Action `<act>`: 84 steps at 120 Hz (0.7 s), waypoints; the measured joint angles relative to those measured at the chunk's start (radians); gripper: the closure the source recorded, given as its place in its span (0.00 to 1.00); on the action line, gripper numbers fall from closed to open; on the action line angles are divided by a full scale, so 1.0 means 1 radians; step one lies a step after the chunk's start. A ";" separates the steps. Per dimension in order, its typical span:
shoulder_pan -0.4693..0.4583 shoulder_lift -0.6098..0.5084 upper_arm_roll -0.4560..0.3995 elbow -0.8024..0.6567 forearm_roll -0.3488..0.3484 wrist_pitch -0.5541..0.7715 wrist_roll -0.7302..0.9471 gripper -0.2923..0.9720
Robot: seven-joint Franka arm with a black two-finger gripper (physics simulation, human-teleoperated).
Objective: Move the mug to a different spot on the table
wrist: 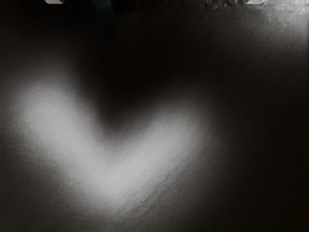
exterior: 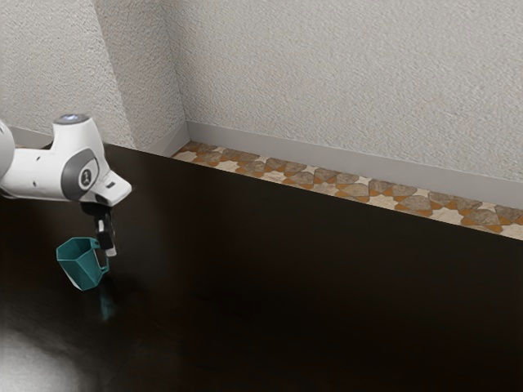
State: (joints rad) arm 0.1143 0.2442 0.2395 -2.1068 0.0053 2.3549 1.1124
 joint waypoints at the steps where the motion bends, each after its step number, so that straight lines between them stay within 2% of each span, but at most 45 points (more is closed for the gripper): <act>1: 0.000 0.001 0.002 0.000 0.000 0.000 -0.001 0.41; 84: -0.010 0.004 0.032 -0.023 0.044 -0.004 -0.030 0.60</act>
State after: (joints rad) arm 0.1045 0.2483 0.2714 -2.1296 0.0492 2.3507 1.0819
